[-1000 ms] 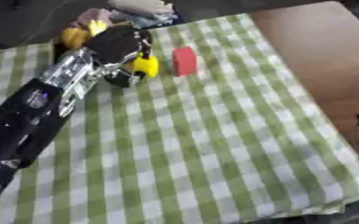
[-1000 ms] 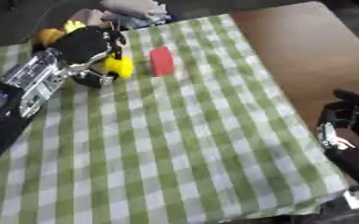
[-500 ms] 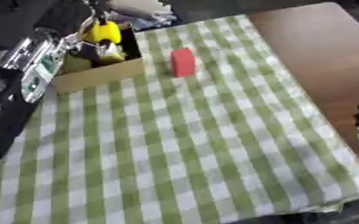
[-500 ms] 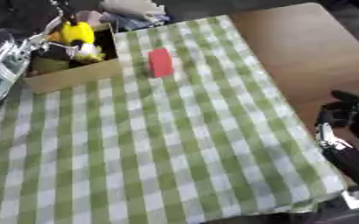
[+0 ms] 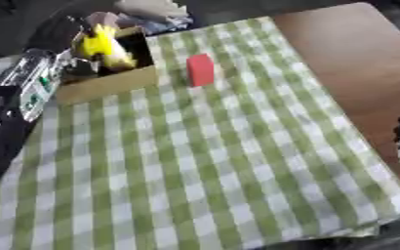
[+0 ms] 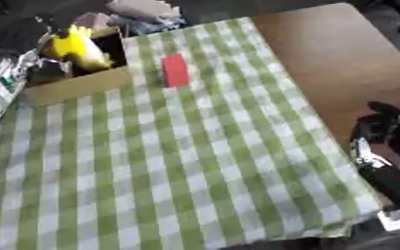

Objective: Pick up objects on the table and place them in the box.

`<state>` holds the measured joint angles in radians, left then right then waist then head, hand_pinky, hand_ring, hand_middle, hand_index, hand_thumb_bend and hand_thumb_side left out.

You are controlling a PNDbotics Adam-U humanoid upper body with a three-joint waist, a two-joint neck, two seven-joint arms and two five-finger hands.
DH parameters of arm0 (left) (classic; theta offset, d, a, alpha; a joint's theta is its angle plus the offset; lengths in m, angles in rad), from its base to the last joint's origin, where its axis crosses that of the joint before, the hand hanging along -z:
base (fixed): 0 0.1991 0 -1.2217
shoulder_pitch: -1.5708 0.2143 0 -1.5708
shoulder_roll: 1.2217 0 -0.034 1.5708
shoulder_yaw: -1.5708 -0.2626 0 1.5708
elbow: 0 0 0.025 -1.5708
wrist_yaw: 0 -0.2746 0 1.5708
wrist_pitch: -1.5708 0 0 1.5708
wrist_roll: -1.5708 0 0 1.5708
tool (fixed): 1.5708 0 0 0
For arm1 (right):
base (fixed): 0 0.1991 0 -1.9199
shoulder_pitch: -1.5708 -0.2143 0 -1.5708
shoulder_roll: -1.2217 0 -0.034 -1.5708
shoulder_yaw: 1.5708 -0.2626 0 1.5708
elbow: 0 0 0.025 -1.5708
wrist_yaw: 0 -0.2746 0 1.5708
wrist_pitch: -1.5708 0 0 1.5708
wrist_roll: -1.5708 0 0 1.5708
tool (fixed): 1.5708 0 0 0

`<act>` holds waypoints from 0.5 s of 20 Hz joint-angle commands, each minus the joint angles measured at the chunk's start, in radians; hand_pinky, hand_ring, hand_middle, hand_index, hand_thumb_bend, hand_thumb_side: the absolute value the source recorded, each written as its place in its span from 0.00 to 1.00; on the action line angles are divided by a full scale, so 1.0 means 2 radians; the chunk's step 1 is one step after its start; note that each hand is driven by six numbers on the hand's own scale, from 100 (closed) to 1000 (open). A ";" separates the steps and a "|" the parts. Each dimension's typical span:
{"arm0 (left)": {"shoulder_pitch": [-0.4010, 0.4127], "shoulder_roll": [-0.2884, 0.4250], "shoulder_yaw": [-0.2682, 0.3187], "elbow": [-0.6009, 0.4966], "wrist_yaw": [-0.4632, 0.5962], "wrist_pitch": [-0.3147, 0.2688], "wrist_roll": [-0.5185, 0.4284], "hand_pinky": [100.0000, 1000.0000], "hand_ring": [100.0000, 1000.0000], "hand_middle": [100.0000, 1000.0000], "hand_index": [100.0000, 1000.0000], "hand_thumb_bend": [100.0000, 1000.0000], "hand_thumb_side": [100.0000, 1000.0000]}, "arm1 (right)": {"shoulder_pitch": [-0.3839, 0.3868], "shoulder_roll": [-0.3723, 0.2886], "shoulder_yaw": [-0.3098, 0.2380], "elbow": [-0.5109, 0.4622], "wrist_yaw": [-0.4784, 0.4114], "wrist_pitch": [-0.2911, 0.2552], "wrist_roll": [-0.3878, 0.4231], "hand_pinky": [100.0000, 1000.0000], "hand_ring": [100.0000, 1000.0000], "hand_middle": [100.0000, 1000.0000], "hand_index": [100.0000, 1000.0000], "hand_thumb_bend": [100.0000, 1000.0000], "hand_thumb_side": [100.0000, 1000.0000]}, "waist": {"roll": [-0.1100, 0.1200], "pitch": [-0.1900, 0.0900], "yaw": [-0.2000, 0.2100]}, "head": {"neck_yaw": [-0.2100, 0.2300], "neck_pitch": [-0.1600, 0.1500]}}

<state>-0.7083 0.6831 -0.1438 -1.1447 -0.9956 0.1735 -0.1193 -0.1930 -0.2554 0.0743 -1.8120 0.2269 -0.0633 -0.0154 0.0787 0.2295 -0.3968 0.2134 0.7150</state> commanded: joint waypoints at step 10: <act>-0.006 0.031 0.001 -0.099 0.056 -0.019 -0.019 0.79 0.79 0.82 0.82 0.32 0.33 | -0.003 -0.007 -0.004 -0.003 -0.001 -0.001 0.002 0.57 0.60 0.59 0.82 0.00 0.31 | -0.001 -0.004 0.006 | -0.004 -0.006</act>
<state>-0.6982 0.7039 -0.1460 -1.3048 -0.9001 0.1386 -0.1552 -0.1929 -0.2554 0.0741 -1.8095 0.2269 -0.0633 -0.0149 0.0787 0.2295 -0.3854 0.2083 0.7140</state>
